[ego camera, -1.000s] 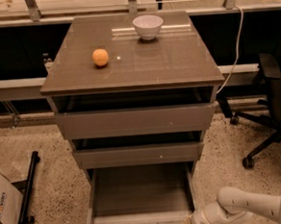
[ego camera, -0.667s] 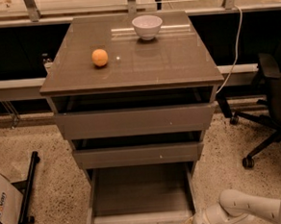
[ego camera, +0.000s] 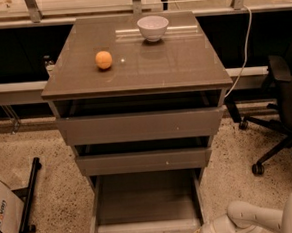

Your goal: Close bottom drawer

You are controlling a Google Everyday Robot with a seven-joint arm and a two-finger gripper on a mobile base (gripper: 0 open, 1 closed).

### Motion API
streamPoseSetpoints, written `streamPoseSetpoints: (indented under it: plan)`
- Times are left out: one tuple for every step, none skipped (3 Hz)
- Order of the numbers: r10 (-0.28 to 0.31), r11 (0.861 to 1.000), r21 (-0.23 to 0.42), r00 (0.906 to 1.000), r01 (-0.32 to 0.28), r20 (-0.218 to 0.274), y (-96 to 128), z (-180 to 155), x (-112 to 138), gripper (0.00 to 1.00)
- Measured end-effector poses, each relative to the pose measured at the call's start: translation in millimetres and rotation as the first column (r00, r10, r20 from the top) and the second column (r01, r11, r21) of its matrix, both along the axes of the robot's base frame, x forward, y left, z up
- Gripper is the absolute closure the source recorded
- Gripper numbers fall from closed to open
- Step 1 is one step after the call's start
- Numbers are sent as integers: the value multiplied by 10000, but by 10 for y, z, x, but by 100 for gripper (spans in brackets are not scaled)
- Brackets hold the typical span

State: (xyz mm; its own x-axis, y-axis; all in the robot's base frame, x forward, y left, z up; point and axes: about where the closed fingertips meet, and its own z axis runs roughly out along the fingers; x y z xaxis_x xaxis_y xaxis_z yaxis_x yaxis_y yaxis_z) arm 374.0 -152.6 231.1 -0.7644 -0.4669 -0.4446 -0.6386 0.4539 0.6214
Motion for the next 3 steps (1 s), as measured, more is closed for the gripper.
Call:
streamPoseSetpoints:
  plan:
    - [-218, 9998, -6, 9997, 218, -142, -14, -116, 22, 100]
    - [-378, 9993, -91, 9992, 376, -150, -7, -213, 96, 100]
    - [-786, 9962, -389, 9967, 777, -205, 44, -391, 199, 100]
